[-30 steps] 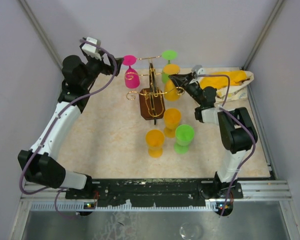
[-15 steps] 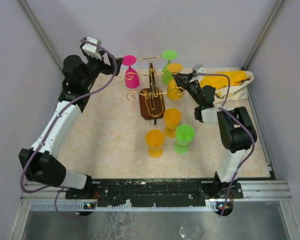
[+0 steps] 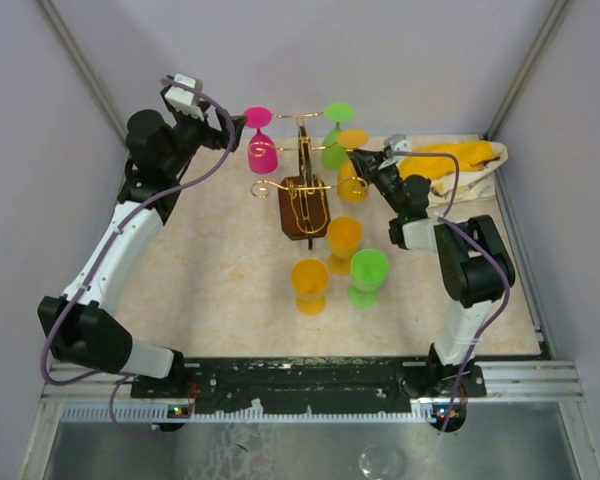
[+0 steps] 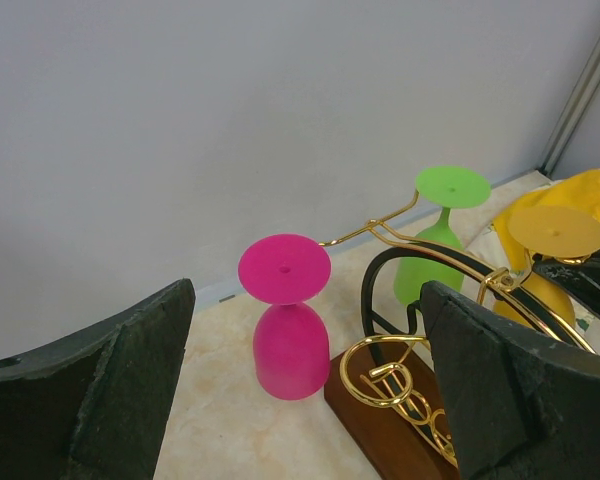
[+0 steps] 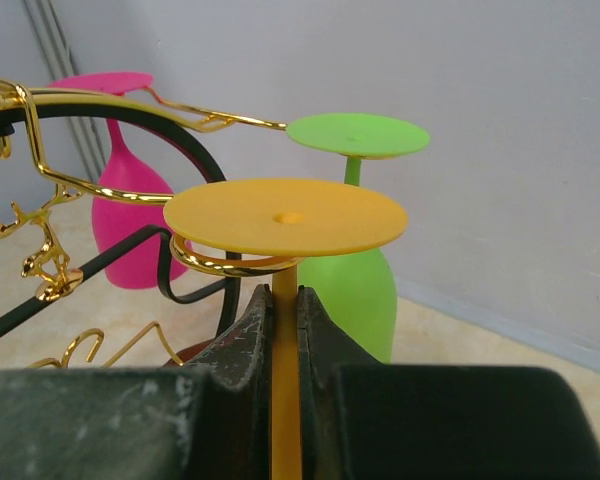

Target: Place the wine glass upside down on the wine glass rack

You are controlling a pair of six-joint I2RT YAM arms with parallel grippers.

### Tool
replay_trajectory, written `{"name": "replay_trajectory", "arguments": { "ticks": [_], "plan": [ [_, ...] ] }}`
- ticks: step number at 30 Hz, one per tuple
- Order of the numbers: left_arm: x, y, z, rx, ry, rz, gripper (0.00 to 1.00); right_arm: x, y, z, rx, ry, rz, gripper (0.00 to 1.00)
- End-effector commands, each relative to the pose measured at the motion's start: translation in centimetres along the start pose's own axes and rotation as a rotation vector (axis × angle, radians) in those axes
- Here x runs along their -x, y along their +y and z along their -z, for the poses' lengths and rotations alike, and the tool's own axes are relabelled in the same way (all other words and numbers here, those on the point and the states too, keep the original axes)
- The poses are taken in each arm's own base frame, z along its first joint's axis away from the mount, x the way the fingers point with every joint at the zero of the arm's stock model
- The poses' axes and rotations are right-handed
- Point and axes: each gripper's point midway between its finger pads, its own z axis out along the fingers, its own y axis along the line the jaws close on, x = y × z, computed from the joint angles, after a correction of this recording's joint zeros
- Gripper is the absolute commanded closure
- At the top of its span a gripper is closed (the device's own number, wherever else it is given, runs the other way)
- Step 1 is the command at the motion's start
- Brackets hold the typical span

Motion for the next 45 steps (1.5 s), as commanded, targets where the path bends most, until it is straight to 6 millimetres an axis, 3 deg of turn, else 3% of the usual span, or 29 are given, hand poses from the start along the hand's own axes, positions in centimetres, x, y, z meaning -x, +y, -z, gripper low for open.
{"name": "replay_trajectory", "arguments": {
  "ticks": [1,8,17,32,45],
  "plan": [
    [2.0,0.4,0.1,0.002,-0.056,-0.022,0.01,3.3,-0.3,0.5,-0.037,-0.076,0.057,1.00],
    [1.9,0.3,0.3,0.002,-0.056,-0.021,0.01,4.3,-0.3,0.9,-0.051,-0.108,0.066,1.00],
    [1.6,0.3,0.5,0.004,-0.055,-0.012,0.01,4.0,1.2,1.7,0.019,-0.111,0.102,1.00],
    [1.5,0.2,0.9,0.005,-0.055,-0.008,0.01,4.0,3.9,0.6,0.121,-0.122,0.114,1.00],
    [1.6,0.2,0.7,-0.002,-0.058,-0.006,0.01,4.0,3.4,2.5,0.066,-0.086,0.156,0.62]
  ]
}}
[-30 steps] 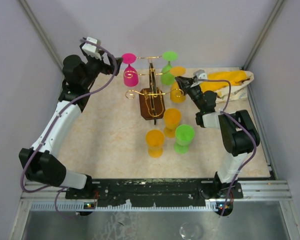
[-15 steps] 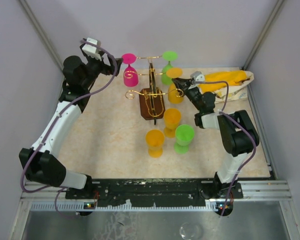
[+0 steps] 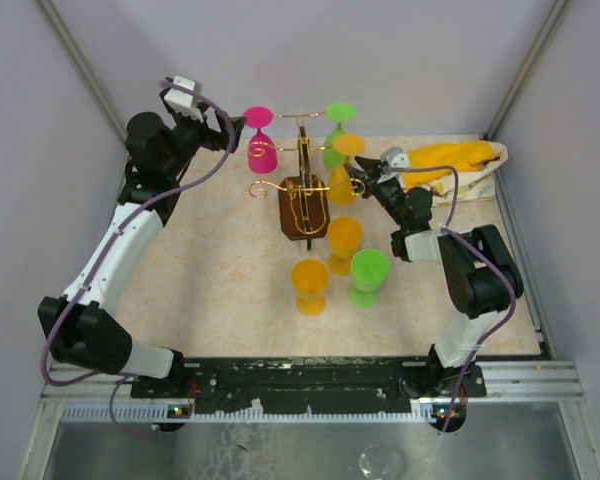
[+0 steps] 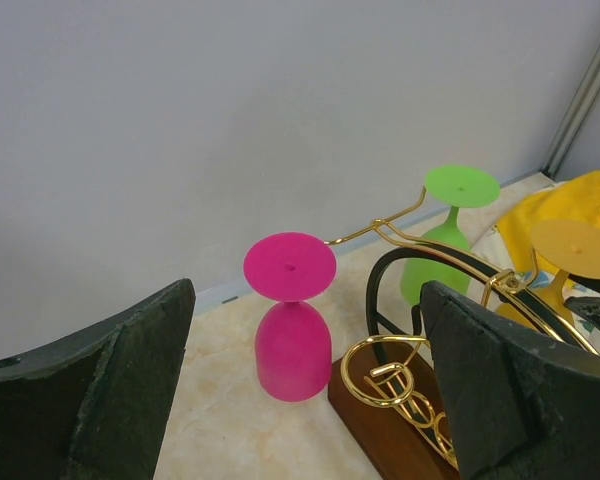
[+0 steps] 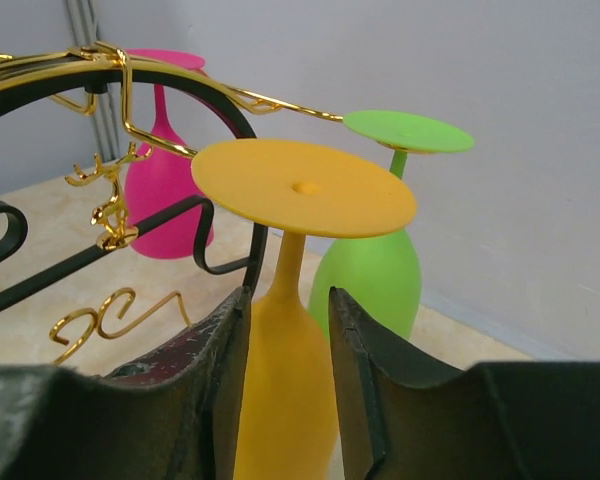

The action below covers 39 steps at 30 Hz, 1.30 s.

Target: Place the wine glass upside down on the wine glass rack

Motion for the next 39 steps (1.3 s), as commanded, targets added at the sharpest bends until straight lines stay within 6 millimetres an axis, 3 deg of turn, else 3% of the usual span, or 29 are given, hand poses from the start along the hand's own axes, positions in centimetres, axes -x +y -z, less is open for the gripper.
{"name": "replay_trajectory", "arguments": {
  "ticks": [1,8,10,21,26,32,35,39],
  "plan": [
    [1.8,0.0,0.5,-0.005,-0.050,-0.009,0.01,3.6,0.4,0.1,-0.002,-0.077,0.079,0.59],
    [1.8,0.0,0.5,-0.004,-0.052,-0.005,0.01,3.4,-0.1,1.0,-0.038,-0.058,0.091,0.52],
    [2.0,0.0,0.5,-0.004,-0.055,-0.004,0.01,4.7,-0.3,1.3,-0.053,-0.079,0.099,0.52],
    [2.5,-0.1,0.9,-0.006,-0.050,0.022,0.01,4.6,-4.4,4.5,-0.209,-0.036,0.063,0.52],
    [2.9,-0.5,1.8,-0.017,-0.063,0.033,0.01,4.7,-5.2,6.4,-0.264,0.014,0.074,0.45],
    [1.4,-3.6,3.1,-0.183,-0.004,0.039,0.01,4.6,-7.6,8.8,-0.443,0.155,0.063,0.34],
    [0.2,-5.7,4.3,-0.292,0.033,0.037,0.01,4.1,-9.7,9.9,-0.570,0.288,0.057,0.28],
    [-1.9,-8.6,6.3,-0.397,0.117,0.019,0.01,4.8,-11.8,10.7,-0.690,0.403,0.066,0.23]
  ]
}}
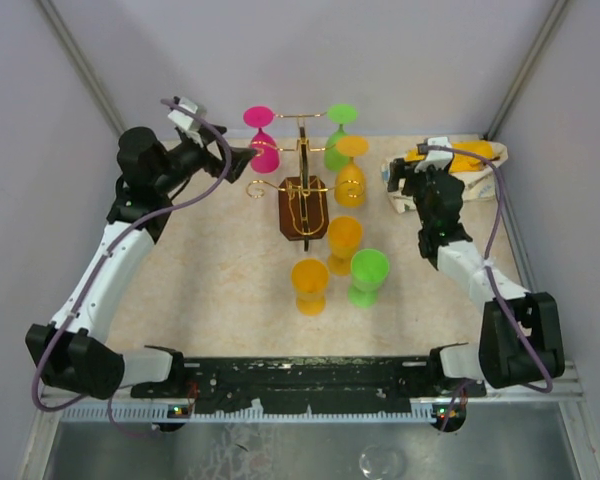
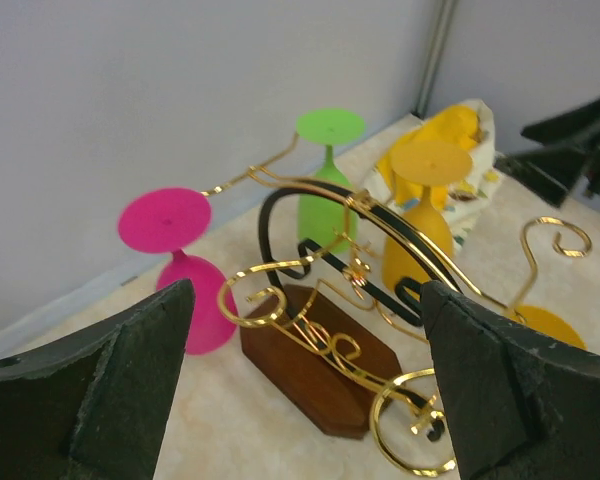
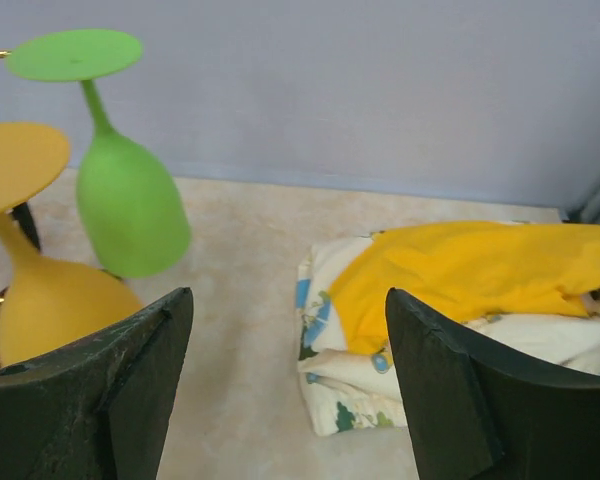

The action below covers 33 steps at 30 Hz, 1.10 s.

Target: Place the wine glass upside down on the wine glass rack

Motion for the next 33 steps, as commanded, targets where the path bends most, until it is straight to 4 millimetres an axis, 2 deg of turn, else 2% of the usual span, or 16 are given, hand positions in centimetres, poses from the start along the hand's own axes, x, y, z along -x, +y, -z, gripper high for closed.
{"name": "replay_trajectory", "arguments": {
  "ticks": [1,5,10,18,26,33],
  "plan": [
    [-2.5,-4.6,1.7,-0.162,0.103,-0.018,0.01,1.1,-3.9,0.3,-0.200,0.136,0.043,0.22],
    [-4.5,-8.1,2.4,-0.212,0.164,-0.044,0.01,0.8,-4.8,0.0,-0.250,0.225,0.016,0.19],
    [-7.1,-13.2,3.3,-0.307,0.267,-0.041,0.01,-0.1,-4.7,-0.2,-0.264,0.320,-0.026,0.16],
    [-10.7,-17.8,6.0,-0.422,0.438,-0.015,0.04,-0.9,-4.9,0.5,-0.274,0.397,-0.021,0.15],
    [-15.2,-20.9,6.3,-0.468,0.566,0.007,0.08,-1.1,-5.1,1.0,-0.286,0.411,-0.014,0.14],
    [-18.9,-19.9,4.3,-0.327,0.661,0.011,0.08,-1.1,-5.4,1.5,-0.293,0.396,-0.002,0.14]
  ]
}}
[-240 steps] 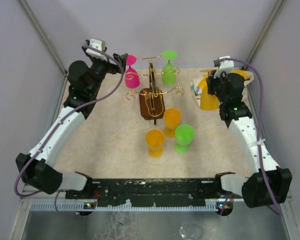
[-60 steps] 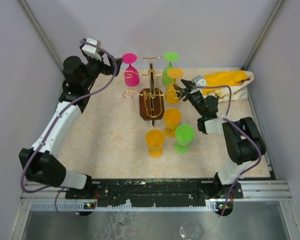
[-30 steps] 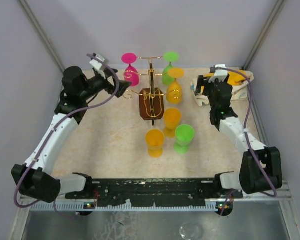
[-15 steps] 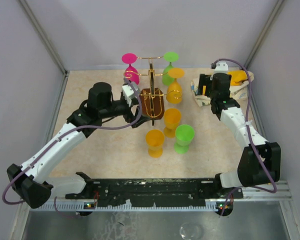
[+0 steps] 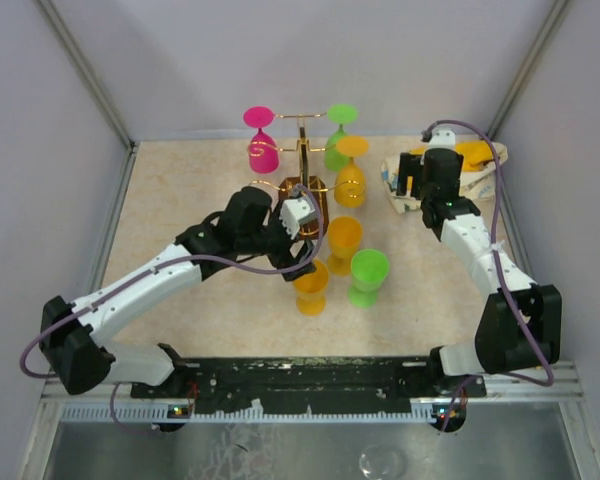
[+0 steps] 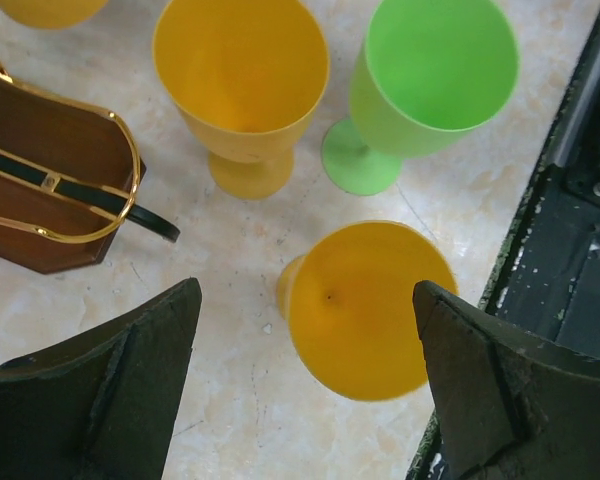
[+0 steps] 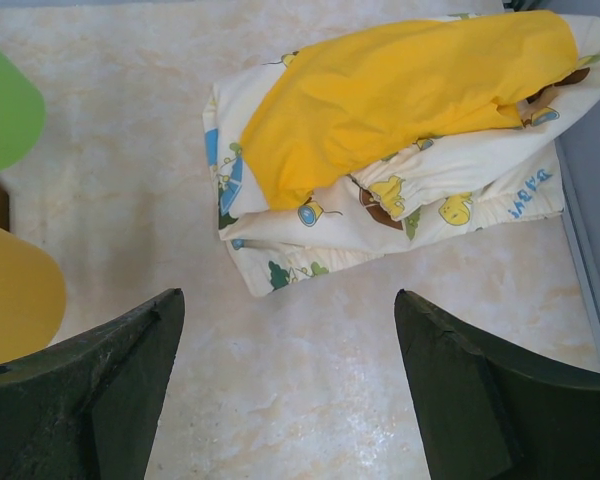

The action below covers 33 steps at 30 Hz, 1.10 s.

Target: Place the wine glass upside down on the wine glass rack

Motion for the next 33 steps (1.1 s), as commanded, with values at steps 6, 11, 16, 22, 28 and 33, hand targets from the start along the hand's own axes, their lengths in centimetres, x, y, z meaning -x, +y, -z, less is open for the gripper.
{"name": "replay_trajectory", "arguments": {
  "ticks": [6,11,16,22,28,33],
  "plan": [
    [-1.6,3.3,-2.4,0.167,0.077,0.040,0.14,3.5,-1.4,1.4,-0.047,-0.116,0.004,0.14],
    [-2.6,3.3,-3.2,0.146,0.131,0.028,0.25,3.6,-1.6,1.4,-0.056,-0.128,0.014,0.14],
    [-3.6,2.7,-4.0,0.099,0.186,0.039,0.43,3.5,-1.8,1.3,-0.064,-0.131,0.020,0.14],
    [-3.3,2.3,-4.3,0.072,0.175,0.042,0.72,3.4,-1.8,1.1,-0.064,-0.130,0.020,0.14],
    [-1.9,2.2,-4.1,0.058,0.142,0.016,1.00,3.7,-1.8,1.0,-0.066,-0.135,0.021,0.14],
    [0.4,0.7,-2.8,-0.007,0.066,-0.023,1.00,4.1,-1.8,1.1,-0.060,-0.133,0.019,0.13]
  ]
}}
